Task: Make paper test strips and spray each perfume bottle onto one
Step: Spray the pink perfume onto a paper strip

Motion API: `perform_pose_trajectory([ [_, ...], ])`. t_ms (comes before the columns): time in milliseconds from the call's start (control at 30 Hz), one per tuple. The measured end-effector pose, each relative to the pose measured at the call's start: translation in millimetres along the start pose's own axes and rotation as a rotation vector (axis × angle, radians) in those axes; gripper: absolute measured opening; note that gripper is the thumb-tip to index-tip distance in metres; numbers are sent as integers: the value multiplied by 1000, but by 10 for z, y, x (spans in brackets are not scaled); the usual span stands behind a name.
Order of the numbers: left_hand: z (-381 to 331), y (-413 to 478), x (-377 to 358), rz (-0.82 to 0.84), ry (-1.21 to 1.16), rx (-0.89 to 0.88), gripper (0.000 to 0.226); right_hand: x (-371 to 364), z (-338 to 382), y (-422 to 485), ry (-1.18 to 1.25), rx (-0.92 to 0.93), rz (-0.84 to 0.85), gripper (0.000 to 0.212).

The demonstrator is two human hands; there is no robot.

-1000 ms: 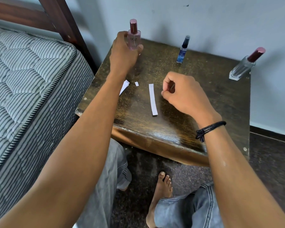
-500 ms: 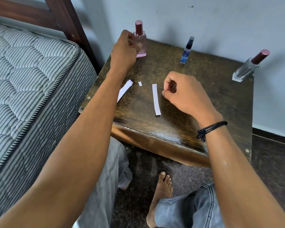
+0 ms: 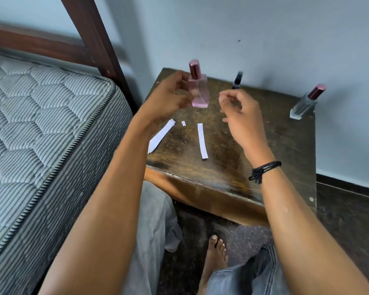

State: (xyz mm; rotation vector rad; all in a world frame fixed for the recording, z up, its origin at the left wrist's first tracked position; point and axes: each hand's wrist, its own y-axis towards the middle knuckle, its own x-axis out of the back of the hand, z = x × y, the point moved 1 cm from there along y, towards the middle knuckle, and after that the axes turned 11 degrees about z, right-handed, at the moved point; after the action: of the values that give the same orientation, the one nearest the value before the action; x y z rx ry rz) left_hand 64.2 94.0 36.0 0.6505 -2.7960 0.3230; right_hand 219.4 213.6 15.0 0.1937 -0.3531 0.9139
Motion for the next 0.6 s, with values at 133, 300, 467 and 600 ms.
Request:
perform_pose_trajectory([
  [133, 9, -142, -113, 65, -61, -29, 31, -88, 54, -45, 95, -61, 111, 25],
  [300, 48, -207, -190, 85, -172, -55, 27, -182, 65, -28, 251, -86, 222, 31],
  [467, 49, -194, -225, 69, -227, -64, 31, -192, 50, -32, 415, -70, 229, 33],
  [600, -6, -171, -191, 119, -158, -76, 29, -155, 16, -29, 463, -33, 206, 27],
])
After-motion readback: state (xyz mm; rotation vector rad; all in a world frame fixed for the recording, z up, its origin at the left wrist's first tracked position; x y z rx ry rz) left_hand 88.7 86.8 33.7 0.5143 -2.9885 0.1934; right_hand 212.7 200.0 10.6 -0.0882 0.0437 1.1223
